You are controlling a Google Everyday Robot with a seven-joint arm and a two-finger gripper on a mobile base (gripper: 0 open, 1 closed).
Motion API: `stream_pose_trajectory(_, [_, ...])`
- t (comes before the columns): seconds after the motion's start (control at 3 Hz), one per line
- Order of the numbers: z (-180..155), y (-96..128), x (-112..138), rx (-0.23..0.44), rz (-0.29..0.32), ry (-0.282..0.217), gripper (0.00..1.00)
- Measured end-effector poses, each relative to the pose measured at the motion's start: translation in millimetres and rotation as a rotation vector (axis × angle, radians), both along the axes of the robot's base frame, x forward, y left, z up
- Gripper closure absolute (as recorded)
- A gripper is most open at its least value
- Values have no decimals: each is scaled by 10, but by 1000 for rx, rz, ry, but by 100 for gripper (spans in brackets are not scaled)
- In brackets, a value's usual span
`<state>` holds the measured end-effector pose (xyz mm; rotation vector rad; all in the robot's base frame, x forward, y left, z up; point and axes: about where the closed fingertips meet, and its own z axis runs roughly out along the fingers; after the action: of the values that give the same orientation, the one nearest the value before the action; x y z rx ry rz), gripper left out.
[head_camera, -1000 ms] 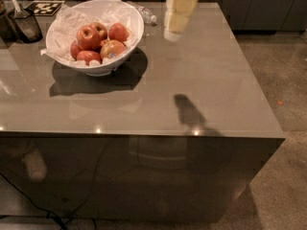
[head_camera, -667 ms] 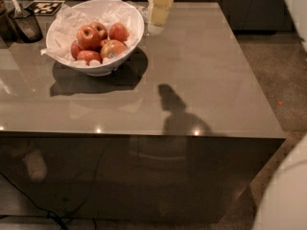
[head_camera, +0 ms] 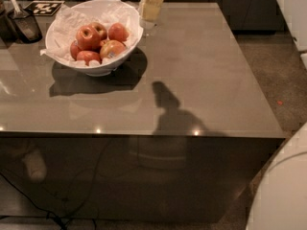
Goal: Pick apple from white bowl
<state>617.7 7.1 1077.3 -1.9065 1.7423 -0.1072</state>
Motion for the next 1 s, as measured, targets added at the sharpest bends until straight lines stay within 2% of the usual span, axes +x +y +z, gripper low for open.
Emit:
stream_pose_trajectory(0.33, [-155, 211, 295, -29, 0, 10, 0])
stream_pose_trajectory(0.67, [-479, 704, 755, -87, 38, 38, 0])
stream_pose_trajectory(1.0, [-449, 766, 832, -64, 38, 8, 0])
